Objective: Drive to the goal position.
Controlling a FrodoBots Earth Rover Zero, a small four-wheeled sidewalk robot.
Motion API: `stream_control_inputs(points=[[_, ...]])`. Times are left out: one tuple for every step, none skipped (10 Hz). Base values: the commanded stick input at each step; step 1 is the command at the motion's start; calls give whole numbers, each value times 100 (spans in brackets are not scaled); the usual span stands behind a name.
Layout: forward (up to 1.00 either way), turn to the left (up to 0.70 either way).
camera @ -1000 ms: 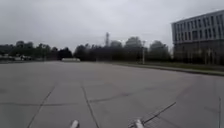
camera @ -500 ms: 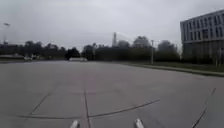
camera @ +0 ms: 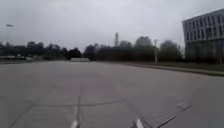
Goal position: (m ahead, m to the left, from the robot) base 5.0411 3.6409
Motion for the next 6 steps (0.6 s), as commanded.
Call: stream_control_inputs(points=[[100,0],[100,0],[100,0],[100,0],[100,0],[100,0]])
